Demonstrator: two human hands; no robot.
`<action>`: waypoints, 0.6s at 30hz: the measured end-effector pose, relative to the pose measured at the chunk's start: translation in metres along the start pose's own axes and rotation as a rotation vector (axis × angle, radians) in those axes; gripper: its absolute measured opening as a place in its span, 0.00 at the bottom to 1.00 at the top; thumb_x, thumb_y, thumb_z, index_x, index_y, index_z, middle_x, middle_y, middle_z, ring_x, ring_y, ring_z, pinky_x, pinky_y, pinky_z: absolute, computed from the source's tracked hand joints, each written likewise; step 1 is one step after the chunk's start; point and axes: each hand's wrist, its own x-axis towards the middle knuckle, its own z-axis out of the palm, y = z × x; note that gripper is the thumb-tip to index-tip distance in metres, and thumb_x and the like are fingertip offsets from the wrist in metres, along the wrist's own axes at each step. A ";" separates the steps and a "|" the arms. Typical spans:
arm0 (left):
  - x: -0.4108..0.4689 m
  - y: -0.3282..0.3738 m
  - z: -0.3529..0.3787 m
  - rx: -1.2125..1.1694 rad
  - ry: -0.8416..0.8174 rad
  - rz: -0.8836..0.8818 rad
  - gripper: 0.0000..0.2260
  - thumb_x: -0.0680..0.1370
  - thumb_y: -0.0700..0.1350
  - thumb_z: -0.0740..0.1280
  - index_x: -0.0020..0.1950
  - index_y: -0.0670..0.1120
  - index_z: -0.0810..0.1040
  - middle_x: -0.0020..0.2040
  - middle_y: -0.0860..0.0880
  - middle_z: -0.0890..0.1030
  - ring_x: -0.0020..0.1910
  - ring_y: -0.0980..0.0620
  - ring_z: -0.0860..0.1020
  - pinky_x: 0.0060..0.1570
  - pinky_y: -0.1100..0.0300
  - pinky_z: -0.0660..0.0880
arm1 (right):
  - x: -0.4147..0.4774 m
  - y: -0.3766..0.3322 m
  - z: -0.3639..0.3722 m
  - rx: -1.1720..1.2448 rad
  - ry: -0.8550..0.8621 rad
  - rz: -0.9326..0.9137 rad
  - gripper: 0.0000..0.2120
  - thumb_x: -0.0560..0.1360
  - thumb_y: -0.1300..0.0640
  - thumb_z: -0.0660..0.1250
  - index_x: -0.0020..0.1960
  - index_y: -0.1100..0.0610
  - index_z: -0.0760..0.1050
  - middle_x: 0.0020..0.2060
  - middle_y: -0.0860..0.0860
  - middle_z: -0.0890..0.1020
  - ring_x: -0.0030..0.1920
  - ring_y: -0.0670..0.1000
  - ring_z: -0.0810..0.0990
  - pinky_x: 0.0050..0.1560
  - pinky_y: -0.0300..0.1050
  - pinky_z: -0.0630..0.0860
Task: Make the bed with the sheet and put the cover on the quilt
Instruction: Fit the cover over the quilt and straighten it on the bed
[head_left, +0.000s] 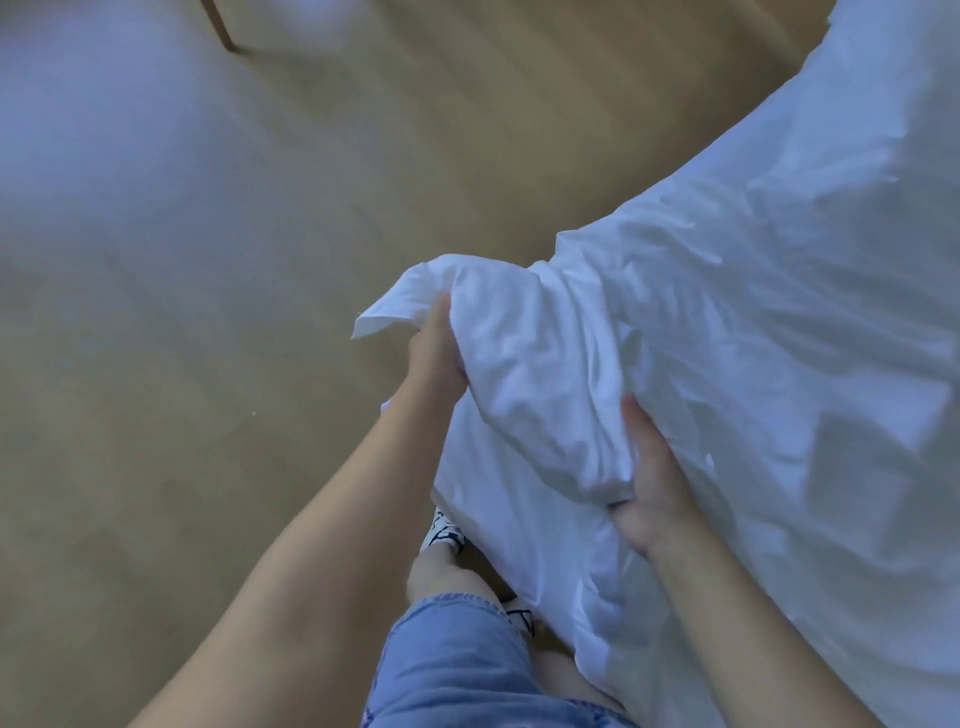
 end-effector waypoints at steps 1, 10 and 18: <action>-0.003 -0.002 0.002 -0.030 -0.023 0.003 0.21 0.71 0.50 0.70 0.63 0.46 0.77 0.38 0.52 0.82 0.39 0.49 0.81 0.41 0.58 0.77 | 0.004 -0.014 0.000 -0.003 -0.034 0.028 0.28 0.65 0.43 0.69 0.61 0.55 0.78 0.55 0.55 0.83 0.56 0.55 0.81 0.60 0.54 0.75; -0.013 -0.020 -0.009 -0.108 0.008 -0.008 0.05 0.72 0.44 0.70 0.46 0.46 0.81 0.46 0.48 0.84 0.49 0.47 0.82 0.52 0.54 0.78 | 0.039 -0.052 0.024 0.100 0.153 -0.138 0.07 0.62 0.65 0.65 0.39 0.60 0.76 0.39 0.58 0.78 0.42 0.55 0.79 0.59 0.58 0.75; 0.024 -0.001 -0.058 -0.201 0.117 -0.053 0.16 0.78 0.54 0.63 0.59 0.45 0.77 0.56 0.46 0.82 0.59 0.44 0.79 0.60 0.48 0.74 | -0.018 0.037 -0.026 0.419 0.165 0.063 0.12 0.65 0.66 0.57 0.44 0.63 0.76 0.36 0.58 0.83 0.34 0.54 0.83 0.41 0.47 0.80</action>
